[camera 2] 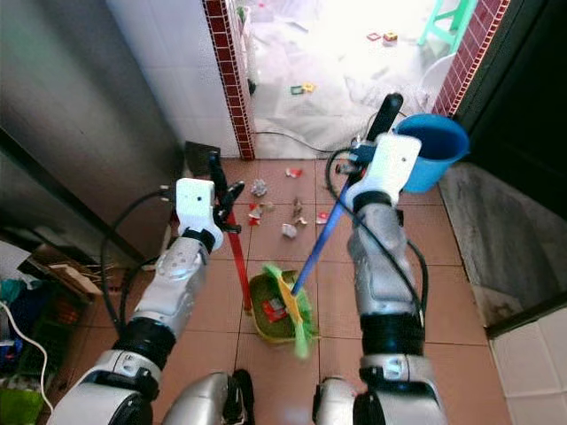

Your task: Sweep floor

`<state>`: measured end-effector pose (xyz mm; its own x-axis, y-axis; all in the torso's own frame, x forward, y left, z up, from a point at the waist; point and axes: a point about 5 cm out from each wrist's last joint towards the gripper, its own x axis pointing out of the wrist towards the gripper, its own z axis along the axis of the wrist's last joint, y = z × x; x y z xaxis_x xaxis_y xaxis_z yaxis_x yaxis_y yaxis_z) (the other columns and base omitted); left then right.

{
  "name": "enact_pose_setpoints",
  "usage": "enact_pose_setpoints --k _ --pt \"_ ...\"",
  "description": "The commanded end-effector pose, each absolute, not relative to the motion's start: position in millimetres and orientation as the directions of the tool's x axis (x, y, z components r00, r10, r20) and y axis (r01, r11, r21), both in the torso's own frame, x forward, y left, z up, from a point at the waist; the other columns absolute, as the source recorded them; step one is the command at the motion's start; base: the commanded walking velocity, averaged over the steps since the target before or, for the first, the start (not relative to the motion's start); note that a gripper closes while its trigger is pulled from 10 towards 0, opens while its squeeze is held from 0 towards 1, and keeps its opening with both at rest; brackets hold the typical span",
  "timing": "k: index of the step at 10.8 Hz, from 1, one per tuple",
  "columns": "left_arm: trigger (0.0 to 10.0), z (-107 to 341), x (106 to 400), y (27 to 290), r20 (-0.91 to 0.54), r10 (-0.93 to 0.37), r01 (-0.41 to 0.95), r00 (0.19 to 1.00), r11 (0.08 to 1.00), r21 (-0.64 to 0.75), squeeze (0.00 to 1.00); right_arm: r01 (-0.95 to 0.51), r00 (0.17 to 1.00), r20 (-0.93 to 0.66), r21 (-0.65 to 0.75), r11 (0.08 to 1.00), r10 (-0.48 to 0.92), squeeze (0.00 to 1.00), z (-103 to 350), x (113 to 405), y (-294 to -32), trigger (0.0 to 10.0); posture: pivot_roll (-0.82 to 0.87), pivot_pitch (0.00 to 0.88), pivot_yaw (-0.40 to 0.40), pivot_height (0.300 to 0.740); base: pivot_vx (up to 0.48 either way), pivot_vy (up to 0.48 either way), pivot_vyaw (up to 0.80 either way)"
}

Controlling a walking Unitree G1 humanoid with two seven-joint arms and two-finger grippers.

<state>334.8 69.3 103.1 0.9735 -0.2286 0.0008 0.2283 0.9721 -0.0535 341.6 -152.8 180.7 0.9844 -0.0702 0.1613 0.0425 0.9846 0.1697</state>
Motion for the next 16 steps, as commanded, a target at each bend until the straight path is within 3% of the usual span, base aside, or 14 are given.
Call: enact_pose_setpoints --k 1,4,6,9,13,16 --pt "10.0 102.9 334.3 62.2 0.002 -0.261 0.260 0.965 0.961 -0.093 0.00 -0.029 0.975 0.222 0.249 0.968 -0.028 0.00 200.2 342.9 -141.7 10.0 -0.12 0.122 0.127 0.740 0.000 0.000 0.00" --pt "10.0 102.8 335.8 66.4 -0.003 -0.241 0.239 0.971 0.965 -0.108 0.00 -0.149 0.955 0.289 0.272 0.951 0.067 0.00 231.5 347.6 -129.2 10.0 -0.12 0.112 0.125 0.740 0.000 0.000 0.00" --pt "10.0 102.4 337.8 76.2 -0.020 -0.223 0.220 0.975 0.971 -0.093 0.00 -0.213 0.906 0.381 0.031 0.977 0.186 0.00 249.7 346.2 -126.5 10.0 -0.11 0.094 0.126 0.740 0.000 0.000 0.00" --pt "10.0 103.7 338.1 87.6 -0.012 -0.215 0.212 0.977 0.971 -0.111 0.00 -0.133 0.846 0.466 -0.285 0.949 0.258 0.00 253.3 334.3 -135.7 10.0 -0.11 0.087 0.145 0.740 0.000 0.000 0.00" --pt "10.0 117.1 334.7 101.2 0.056 -0.196 0.202 0.979 0.972 -0.118 0.00 0.032 0.931 0.360 -0.244 0.969 0.059 0.00 208.9 327.0 -168.9 10.0 -0.11 0.101 0.150 0.740 0.000 0.000 0.00" --pt "10.0 129.4 337.5 106.1 0.095 -0.176 0.186 0.980 0.975 -0.120 0.00 0.056 0.948 0.317 -0.194 0.979 0.009 0.00 195.7 329.5 -173.3 10.0 -0.10 0.103 0.144 0.740 0.288 0.000 -0.54"
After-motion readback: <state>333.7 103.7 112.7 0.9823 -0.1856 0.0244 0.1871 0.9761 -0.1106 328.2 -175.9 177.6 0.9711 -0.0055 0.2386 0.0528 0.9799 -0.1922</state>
